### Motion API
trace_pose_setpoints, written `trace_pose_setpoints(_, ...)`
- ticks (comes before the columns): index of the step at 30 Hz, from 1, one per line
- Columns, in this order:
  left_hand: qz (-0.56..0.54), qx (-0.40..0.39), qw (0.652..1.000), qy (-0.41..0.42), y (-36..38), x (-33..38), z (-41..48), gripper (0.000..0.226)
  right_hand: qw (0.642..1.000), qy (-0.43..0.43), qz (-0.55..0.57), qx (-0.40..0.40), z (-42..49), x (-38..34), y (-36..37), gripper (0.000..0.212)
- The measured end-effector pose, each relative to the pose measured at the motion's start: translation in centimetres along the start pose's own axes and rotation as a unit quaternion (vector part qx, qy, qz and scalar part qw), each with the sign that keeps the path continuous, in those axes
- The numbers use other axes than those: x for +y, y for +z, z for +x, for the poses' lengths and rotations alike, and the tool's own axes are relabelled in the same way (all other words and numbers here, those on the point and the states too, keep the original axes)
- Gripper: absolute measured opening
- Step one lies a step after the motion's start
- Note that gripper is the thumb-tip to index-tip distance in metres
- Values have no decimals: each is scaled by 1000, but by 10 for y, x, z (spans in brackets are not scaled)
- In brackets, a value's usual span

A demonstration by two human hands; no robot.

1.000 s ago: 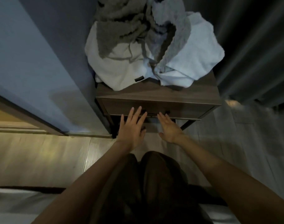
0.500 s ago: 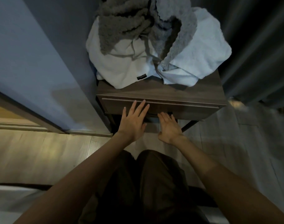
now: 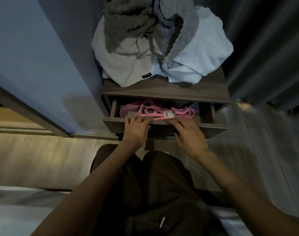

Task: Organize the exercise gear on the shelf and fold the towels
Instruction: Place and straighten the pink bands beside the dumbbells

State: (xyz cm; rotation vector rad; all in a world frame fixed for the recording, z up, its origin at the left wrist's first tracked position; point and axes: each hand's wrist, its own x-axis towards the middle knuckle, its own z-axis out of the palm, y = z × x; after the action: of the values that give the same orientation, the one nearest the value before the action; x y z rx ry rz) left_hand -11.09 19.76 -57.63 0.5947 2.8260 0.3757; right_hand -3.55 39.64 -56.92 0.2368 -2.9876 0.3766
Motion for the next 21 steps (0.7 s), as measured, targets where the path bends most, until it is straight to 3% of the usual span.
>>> trace_pose_setpoints(3, -24, 14, 1000, 5, -1, 0, -10, 36, 995, 39, 62, -69, -3, 12, -3, 46)
trace_pose_setpoints(7, -91, 23, 994, 48, -4, -4, -23, 28, 991, 9, 113, -71, -10, 15, -6, 39)
trace_pose_setpoints(14, -119, 19, 992, 32, 0, -8, -29, 36, 996, 0, 35, -77, -25, 6, 2, 29)
trace_pose_setpoints(21, -100, 16, 995, -16, 7, -15, 10, 55, 994, 27, 4, -107, 22, 30, 13, 38)
